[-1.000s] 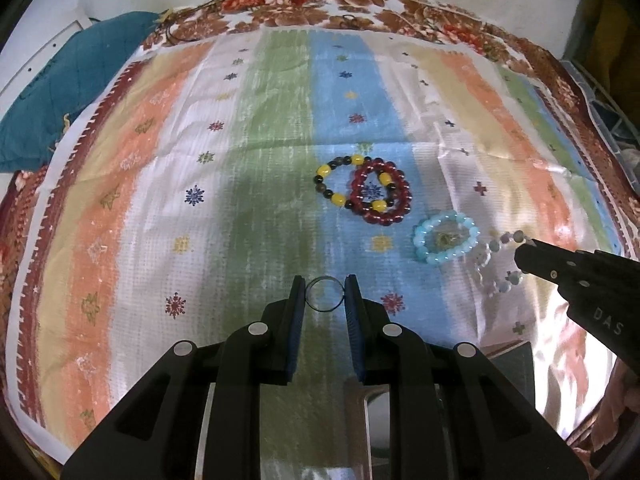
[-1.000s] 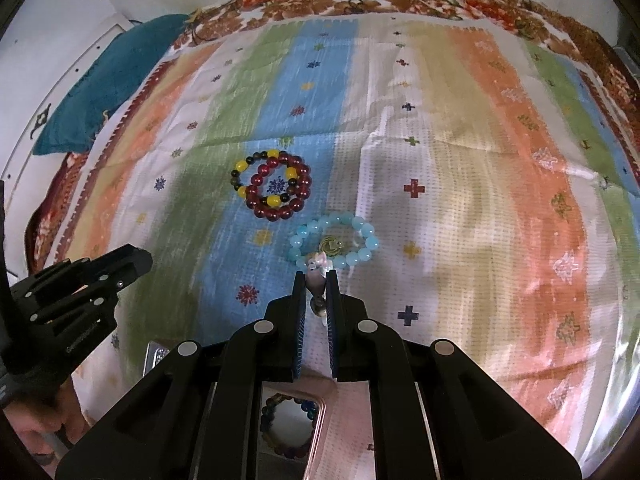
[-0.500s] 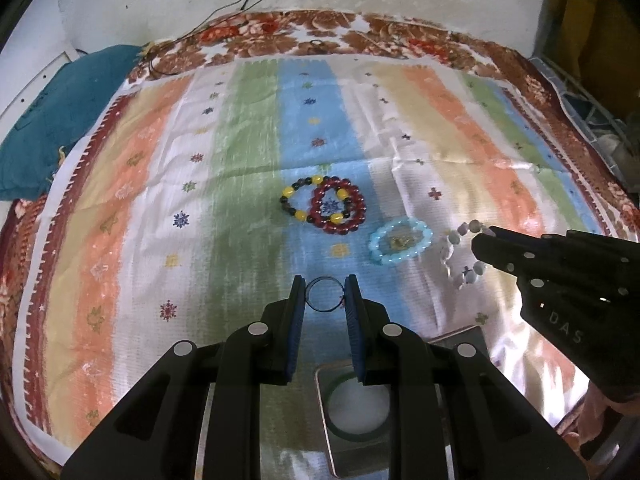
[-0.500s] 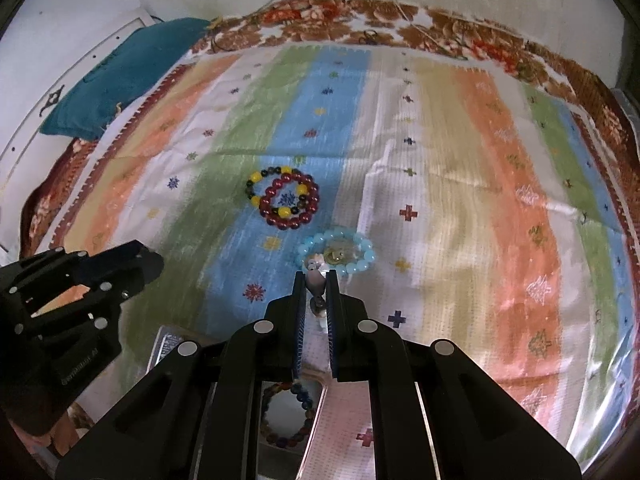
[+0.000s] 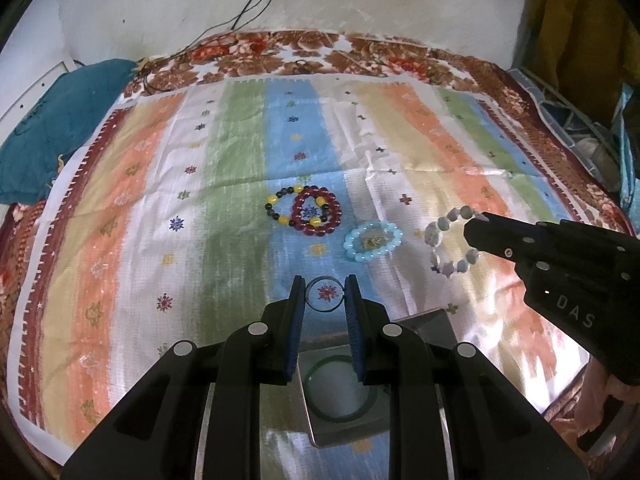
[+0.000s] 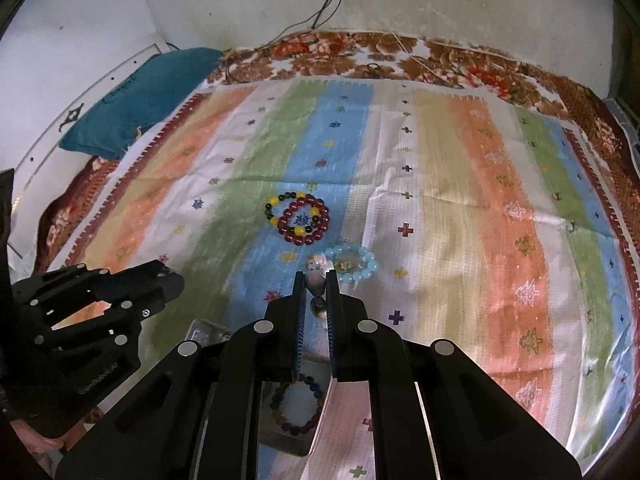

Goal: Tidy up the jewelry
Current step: 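Lower ring into tin and open left tool while right tool drops white bracelet into tin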

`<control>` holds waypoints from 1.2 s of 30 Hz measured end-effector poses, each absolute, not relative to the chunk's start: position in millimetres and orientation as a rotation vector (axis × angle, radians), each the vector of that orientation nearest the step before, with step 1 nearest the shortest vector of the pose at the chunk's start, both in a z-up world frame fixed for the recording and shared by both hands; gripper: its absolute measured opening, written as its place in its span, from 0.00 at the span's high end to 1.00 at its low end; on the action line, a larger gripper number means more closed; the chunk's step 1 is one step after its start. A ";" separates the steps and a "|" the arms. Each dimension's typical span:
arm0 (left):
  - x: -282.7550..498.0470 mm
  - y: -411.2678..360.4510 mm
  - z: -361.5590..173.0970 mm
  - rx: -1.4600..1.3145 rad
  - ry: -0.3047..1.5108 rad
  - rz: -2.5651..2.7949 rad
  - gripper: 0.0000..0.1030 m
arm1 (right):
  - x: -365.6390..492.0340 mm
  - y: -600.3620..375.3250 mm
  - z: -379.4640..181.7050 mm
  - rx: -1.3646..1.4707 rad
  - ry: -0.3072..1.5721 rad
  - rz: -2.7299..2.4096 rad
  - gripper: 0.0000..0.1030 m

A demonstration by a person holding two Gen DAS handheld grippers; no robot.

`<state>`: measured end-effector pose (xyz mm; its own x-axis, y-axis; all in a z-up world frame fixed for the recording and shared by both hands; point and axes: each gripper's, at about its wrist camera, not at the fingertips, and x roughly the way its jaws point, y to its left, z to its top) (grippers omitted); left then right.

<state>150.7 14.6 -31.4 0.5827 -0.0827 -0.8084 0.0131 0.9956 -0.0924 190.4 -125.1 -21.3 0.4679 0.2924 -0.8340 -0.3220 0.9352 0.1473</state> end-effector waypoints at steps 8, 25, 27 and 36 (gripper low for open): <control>134.2 13.6 -26.2 -0.083 0.912 -0.105 0.81 | 166.6 -128.5 -13.5 -0.009 0.987 0.425 0.90; 103.8 0.6 -22.5 -0.055 0.893 -0.167 0.81 | 130.9 -130.9 -15.5 0.044 1.020 0.510 0.90; 103.9 0.5 -22.3 -0.063 0.896 -0.170 0.80 | 132.2 -132.1 -17.1 0.060 1.032 0.511 0.89; 106.2 9.3 -24.8 -0.103 0.909 -0.135 0.64 | 140.2 -139.9 -25.3 0.076 1.061 0.469 0.67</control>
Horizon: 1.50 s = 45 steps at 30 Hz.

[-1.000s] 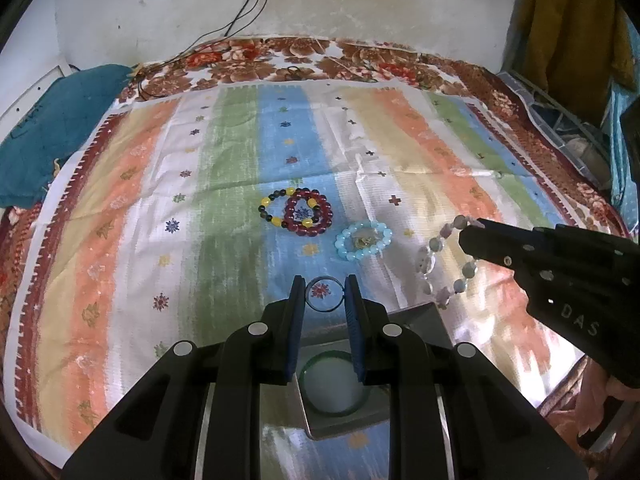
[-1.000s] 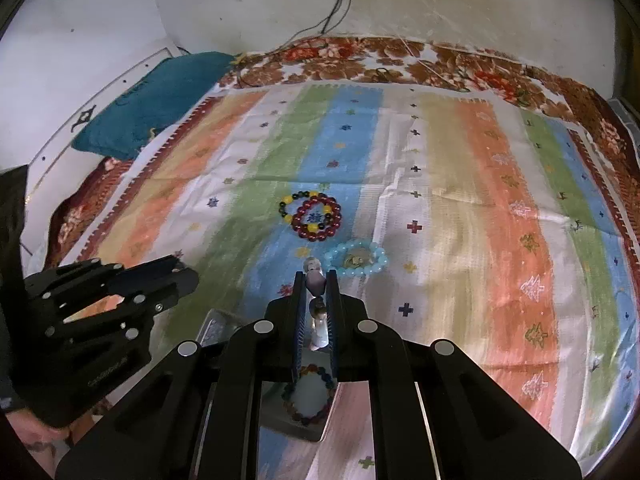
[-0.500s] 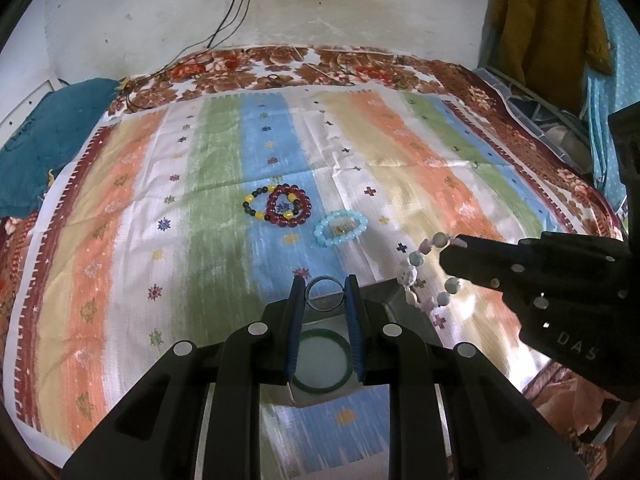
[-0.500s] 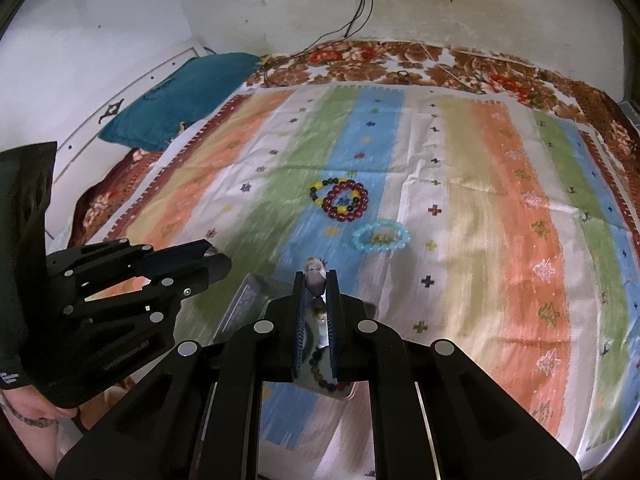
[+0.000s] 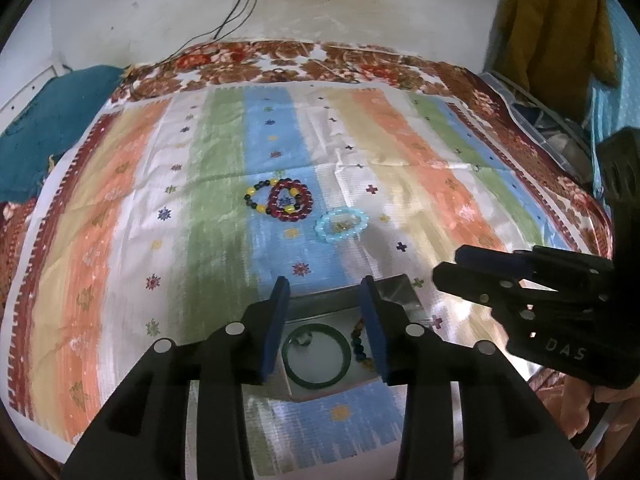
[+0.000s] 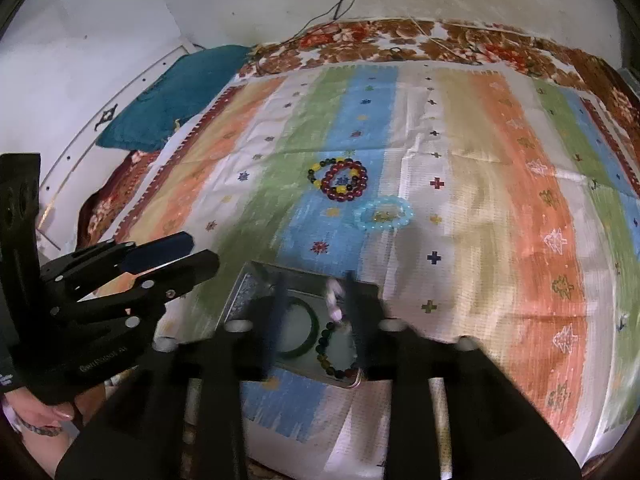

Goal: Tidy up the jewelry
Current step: 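Lower ring into tin and open left tool while right tool drops white bracelet into tin, then move left tool to dark red bracelet while right tool approaches light blue bracelet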

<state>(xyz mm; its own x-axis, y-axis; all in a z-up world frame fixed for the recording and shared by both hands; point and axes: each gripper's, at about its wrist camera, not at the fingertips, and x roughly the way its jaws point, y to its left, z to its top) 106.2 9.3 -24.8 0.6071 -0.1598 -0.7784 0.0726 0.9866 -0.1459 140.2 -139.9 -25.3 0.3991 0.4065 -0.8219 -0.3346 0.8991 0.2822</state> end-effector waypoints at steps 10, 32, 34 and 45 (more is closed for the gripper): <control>119.1 28.8 -29.6 -0.141 0.920 -0.042 0.50 | 155.5 -148.4 -34.8 0.081 1.079 0.416 0.57; 168.0 30.6 -46.6 -0.065 0.946 0.053 0.47 | 199.5 -152.9 -52.4 0.039 1.107 0.307 0.45; 174.0 32.7 -48.4 -0.069 0.951 0.058 0.47 | 202.7 -151.9 -54.3 0.033 1.111 0.300 0.45; 202.2 30.8 -60.1 -0.062 0.975 0.074 0.44 | 225.6 -149.4 -78.0 0.018 1.162 0.270 0.40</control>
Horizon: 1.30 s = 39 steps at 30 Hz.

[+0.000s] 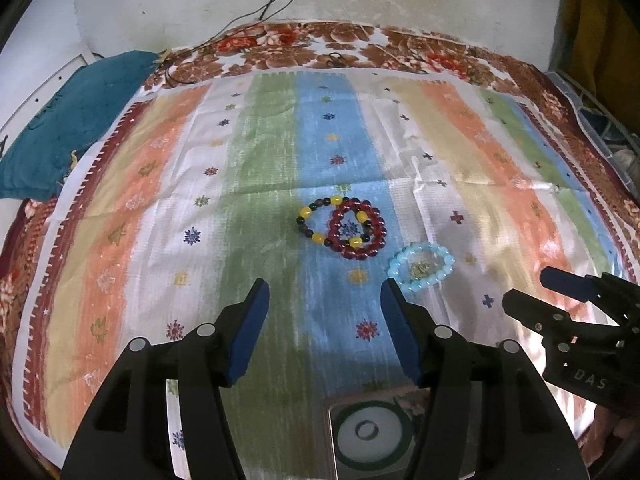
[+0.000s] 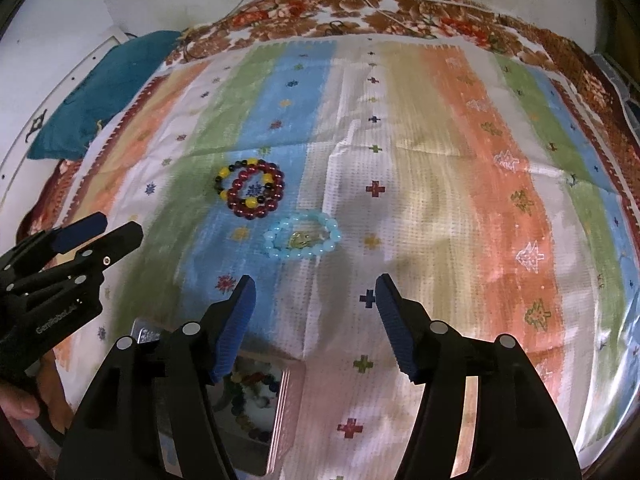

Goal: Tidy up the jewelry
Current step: 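Move left tool to dark red bracelet while right tool approaches light blue bracelet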

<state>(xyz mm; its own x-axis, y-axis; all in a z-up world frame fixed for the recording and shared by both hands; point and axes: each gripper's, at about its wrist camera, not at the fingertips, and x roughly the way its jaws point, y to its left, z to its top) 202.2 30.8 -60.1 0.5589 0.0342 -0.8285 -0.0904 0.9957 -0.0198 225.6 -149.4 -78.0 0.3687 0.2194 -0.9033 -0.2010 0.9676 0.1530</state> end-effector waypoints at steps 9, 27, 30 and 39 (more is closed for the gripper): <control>220.9 35.4 -73.8 -0.073 1.008 0.080 0.41 | 233.6 -146.5 -83.0 0.028 1.170 0.279 0.40; 256.4 33.3 -92.0 0.016 1.039 0.096 0.38 | 263.1 -144.8 -107.7 0.015 1.184 0.243 0.40; 263.8 34.1 -95.5 0.013 1.046 0.095 0.38 | 269.6 -145.9 -114.6 0.020 1.193 0.236 0.40; 282.0 31.9 -111.7 0.039 1.067 0.086 0.38 | 282.6 -140.6 -133.3 -0.007 1.214 0.233 0.40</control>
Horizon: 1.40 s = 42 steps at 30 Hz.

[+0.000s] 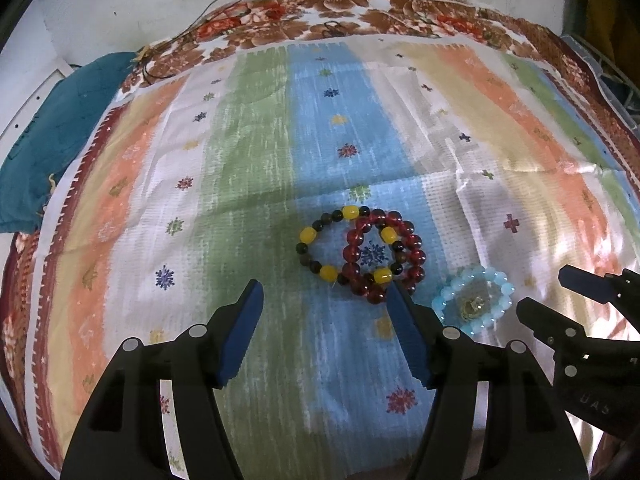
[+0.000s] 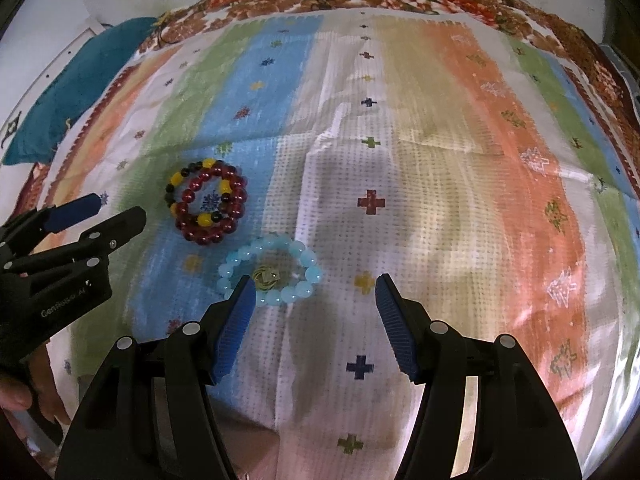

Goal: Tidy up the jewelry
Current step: 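Move left tool to dark red bracelet while right tool approaches light blue bracelet, then close left tool on dark red bracelet while right tool closes on light blue bracelet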

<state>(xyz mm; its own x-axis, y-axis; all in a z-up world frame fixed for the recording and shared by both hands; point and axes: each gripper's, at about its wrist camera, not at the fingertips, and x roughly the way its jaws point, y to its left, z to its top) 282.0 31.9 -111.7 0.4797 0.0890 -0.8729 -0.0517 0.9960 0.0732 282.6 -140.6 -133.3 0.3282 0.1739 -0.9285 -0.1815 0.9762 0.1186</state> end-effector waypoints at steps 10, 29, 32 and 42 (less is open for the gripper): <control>303.2 32.6 -131.7 0.077 1.110 0.071 0.38 | 295.8 -135.9 -148.1 -0.027 1.227 0.239 0.40; 338.5 34.2 -154.1 0.078 1.164 -0.031 0.54 | 307.7 -131.3 -169.7 -0.100 1.257 0.232 0.40; 341.2 31.3 -159.6 0.085 1.181 -0.048 0.77 | 307.3 -131.0 -170.1 -0.099 1.260 0.234 0.49; 332.8 24.8 -150.5 0.113 1.169 -0.040 0.87 | 306.7 -131.6 -165.7 -0.092 1.248 0.260 0.88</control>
